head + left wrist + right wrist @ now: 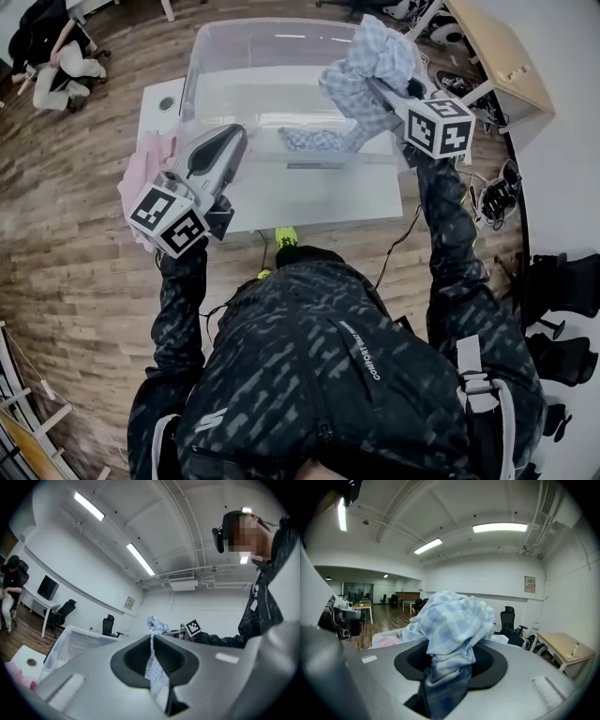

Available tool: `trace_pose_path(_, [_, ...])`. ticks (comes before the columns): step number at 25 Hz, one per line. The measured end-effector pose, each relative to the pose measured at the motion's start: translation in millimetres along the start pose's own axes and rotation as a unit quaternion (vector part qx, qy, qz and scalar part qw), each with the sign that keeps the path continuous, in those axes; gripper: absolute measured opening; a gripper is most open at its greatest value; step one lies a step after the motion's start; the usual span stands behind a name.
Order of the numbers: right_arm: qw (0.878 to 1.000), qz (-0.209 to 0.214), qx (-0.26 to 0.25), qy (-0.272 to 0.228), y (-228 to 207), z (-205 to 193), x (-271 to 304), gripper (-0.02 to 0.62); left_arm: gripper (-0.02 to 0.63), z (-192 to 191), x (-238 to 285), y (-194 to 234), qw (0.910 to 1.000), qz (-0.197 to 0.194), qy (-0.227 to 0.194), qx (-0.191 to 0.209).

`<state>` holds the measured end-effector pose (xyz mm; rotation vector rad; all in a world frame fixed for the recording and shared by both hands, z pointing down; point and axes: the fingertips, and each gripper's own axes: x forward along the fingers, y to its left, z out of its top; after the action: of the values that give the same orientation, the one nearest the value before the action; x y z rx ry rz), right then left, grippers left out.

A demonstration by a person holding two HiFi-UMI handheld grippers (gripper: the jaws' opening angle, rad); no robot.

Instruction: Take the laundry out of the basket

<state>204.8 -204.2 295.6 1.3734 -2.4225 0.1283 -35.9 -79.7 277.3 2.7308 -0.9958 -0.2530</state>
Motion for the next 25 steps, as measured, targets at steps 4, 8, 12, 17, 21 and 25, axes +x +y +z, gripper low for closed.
trace_pose_path(4, [0.999, -0.009, 0.016, -0.051, 11, 31, -35, 0.198, 0.009, -6, -7, -11, 0.9999, -0.015, 0.005, -0.006])
trace_pose_path(8, [0.996, -0.013, 0.021, -0.088, 36, 51, -81, 0.198, 0.009, -15, -21, -36, 0.9993, -0.035, 0.006, -0.012])
trace_pose_path(12, [0.994, -0.014, 0.028, -0.103, 60, 50, -129, 0.198, 0.009, -29, -32, -70, 0.9982, -0.054, 0.014, -0.02])
trace_pose_path(17, [0.992, 0.015, 0.062, -0.113, 85, 24, -168, 0.199, 0.009, -47, -38, -114, 0.9971, -0.068, 0.026, -0.023])
trace_pose_path(21, [0.989, 0.047, 0.099, -0.102, 113, -16, -186, 0.198, 0.009, -70, -52, -147, 0.9963, -0.069, 0.043, -0.03])
trace_pose_path(25, [0.985, 0.085, 0.139, -0.063, 141, -75, -198, 0.198, 0.009, -89, -60, -178, 0.9963, -0.055, 0.06, -0.03])
